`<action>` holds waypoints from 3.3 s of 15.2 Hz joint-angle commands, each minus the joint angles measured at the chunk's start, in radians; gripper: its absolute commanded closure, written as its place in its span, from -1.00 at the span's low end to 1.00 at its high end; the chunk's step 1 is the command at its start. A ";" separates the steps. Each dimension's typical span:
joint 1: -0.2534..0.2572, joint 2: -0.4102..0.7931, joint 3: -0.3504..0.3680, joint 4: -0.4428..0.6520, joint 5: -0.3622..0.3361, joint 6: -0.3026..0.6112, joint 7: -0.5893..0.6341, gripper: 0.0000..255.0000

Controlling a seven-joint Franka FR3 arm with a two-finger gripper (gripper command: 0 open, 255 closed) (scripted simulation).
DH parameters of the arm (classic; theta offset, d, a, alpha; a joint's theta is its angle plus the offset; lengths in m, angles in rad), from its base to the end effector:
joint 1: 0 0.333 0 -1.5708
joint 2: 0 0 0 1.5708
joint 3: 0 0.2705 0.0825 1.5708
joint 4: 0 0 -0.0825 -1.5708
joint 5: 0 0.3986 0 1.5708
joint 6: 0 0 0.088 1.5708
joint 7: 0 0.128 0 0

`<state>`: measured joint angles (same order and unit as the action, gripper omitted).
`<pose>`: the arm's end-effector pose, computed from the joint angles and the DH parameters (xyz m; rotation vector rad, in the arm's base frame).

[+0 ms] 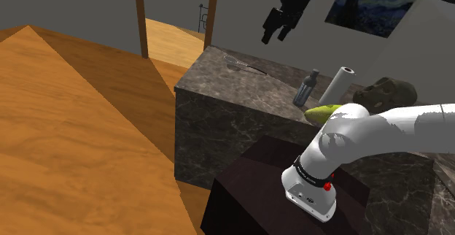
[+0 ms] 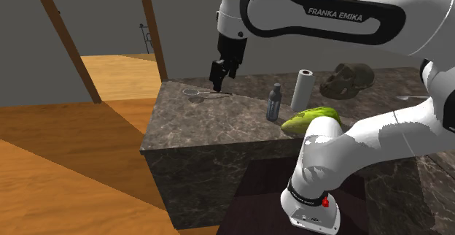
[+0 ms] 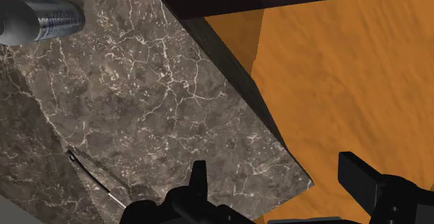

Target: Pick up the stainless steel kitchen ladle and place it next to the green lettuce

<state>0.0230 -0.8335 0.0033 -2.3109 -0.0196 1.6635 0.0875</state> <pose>0.3545 0.0072 0.5858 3.1149 -0.0967 0.2923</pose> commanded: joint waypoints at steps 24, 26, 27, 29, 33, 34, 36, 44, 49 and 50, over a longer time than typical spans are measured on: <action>0.039 0.612 -0.440 0.101 -0.097 0.471 -0.724 -1.00; 0.043 0.694 -0.469 0.146 -0.065 0.500 -0.798 -1.00; 0.044 0.736 -0.480 0.171 -0.046 0.512 -0.835 -1.00; 0.041 0.822 -0.499 0.225 -0.003 0.533 -0.912 -1.00; 0.010 0.999 -0.509 0.351 0.092 0.557 -1.060 -1.00; -0.002 1.043 -0.505 0.386 0.115 0.559 -1.094 -1.00; -0.031 1.130 -0.494 0.462 0.155 0.559 -1.157 -1.00; -0.079 1.263 -0.464 0.539 0.213 0.602 -1.229 -1.00; -0.085 1.284 -0.457 0.534 0.225 0.627 -1.236 -1.00; -0.085 1.284 -0.457 0.534 0.225 0.627 -1.236 -1.00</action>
<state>-0.0617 0.4502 -0.4543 -1.7761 0.2049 2.2886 -1.1482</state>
